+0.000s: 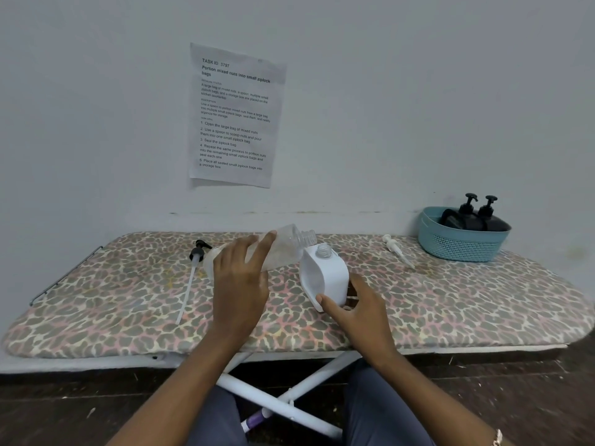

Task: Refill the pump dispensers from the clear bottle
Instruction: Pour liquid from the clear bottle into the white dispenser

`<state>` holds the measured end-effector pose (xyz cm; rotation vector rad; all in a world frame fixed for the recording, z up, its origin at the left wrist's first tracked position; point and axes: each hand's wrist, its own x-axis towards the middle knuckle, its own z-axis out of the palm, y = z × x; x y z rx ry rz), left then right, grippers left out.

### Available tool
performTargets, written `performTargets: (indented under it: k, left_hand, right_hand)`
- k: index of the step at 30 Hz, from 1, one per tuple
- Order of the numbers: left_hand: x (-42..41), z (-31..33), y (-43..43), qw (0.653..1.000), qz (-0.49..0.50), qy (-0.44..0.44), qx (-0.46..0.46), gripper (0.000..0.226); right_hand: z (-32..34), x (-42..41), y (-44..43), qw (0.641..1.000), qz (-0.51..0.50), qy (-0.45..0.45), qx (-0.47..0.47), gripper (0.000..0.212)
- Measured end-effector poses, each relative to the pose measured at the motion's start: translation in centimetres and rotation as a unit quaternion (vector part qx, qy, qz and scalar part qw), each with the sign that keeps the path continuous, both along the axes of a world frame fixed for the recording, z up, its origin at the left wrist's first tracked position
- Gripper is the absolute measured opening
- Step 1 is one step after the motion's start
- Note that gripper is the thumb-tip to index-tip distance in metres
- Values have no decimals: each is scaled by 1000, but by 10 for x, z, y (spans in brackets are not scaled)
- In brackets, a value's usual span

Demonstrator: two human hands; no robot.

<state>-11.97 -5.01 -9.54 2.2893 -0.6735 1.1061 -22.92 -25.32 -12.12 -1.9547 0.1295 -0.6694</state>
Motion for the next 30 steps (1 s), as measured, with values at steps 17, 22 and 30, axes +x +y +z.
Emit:
performTargets:
  k: [17,22,30]
  left_hand:
    - [-3,8,-2,998,32,-36,39,85]
    - [-4,10,-2,997,38,-49,51,85]
    - [-6,14,-2,995,51,-49,76,88]
  right_hand:
    - [-3,8,-4,999,-14,-12,-36,57]
    - [-5,9,-5,999,-18,-11,-42,55]
    - [-5,10,-6,999,-18,-12,-42,57]
